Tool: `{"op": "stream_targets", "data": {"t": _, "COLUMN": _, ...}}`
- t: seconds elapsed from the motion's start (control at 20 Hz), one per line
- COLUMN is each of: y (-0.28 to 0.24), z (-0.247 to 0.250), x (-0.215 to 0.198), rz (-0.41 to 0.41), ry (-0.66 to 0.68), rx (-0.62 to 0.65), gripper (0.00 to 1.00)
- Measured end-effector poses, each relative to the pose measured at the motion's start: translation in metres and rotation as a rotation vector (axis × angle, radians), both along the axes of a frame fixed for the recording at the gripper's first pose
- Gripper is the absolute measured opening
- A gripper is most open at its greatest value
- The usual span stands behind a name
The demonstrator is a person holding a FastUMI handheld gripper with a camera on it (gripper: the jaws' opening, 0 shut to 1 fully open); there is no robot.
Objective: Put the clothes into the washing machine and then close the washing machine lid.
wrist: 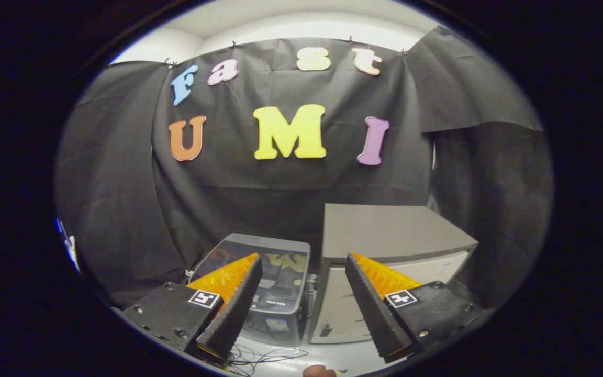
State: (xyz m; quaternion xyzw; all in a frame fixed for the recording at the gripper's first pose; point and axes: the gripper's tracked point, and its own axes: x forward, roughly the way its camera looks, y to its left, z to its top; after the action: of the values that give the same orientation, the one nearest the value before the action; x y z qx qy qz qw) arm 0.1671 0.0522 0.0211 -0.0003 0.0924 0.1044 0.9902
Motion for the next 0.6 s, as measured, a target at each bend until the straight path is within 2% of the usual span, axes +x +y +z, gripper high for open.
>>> {"op": "stream_targets", "data": {"t": 0.3, "y": -0.082, "z": -0.020, "x": -0.101, "rz": -0.027, "ry": -0.016, "rx": 0.021, "gripper": 1.00}}
{"op": "stream_targets", "data": {"t": 0.4, "y": -0.100, "z": -0.026, "x": -0.122, "rz": -0.040, "ry": -0.017, "rx": 0.036, "gripper": 1.00}}
{"op": "stream_targets", "data": {"t": 0.6, "y": -0.109, "z": -0.032, "x": -0.146, "rz": -0.003, "ry": -0.023, "rx": 0.027, "gripper": 1.00}}
